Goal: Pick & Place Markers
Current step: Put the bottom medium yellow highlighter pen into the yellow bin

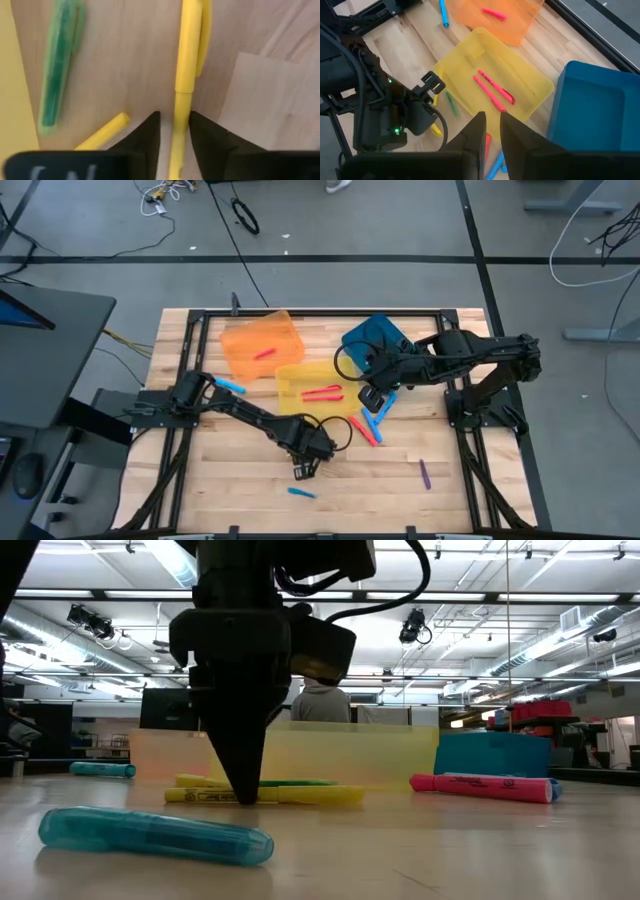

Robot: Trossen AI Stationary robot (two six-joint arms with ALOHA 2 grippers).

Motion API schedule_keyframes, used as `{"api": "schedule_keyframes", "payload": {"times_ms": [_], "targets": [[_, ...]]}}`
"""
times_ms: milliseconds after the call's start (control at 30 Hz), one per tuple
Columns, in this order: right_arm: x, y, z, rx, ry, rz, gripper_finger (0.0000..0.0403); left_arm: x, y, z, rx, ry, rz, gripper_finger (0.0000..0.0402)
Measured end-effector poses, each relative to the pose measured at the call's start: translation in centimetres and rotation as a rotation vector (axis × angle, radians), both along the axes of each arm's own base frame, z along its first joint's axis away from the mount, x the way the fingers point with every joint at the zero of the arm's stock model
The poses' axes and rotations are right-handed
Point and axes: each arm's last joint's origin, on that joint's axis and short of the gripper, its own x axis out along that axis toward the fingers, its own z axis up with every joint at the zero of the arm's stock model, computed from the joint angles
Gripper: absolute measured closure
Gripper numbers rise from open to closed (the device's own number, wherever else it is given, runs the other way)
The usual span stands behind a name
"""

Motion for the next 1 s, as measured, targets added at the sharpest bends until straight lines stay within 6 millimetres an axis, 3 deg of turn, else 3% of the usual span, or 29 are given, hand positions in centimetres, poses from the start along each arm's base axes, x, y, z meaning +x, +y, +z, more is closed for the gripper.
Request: {"api": "schedule_keyframes", "payload": {"times_ms": [200, 500, 700, 1000], "targets": [[0.0, 0.0, 0.0, 0.0, 0.0, 0.0, 0.0347, 0.0, -0.2, 0.0, -0.004, -0.003, -0.01, 0.038], [0.0, 0.0, 0.0, -0.002, 0.001, 0.003, 0.0347, -0.3, -0.6, 0.4, -0.002, -0.005, -0.043, 0.0364], [-0.1, 0.0, -0.1, -0.006, 0.019, 0.003, 0.0347, -0.9, -0.4, 3.4, 0.004, -0.074, -0.061, 0.0377], [-0.5, -0.1, -0.2, -0.013, 0.046, 0.006, 0.0347, -2.8, 0.9, 9.6, 0.095, -0.235, -0.04, 0.0372]]}}
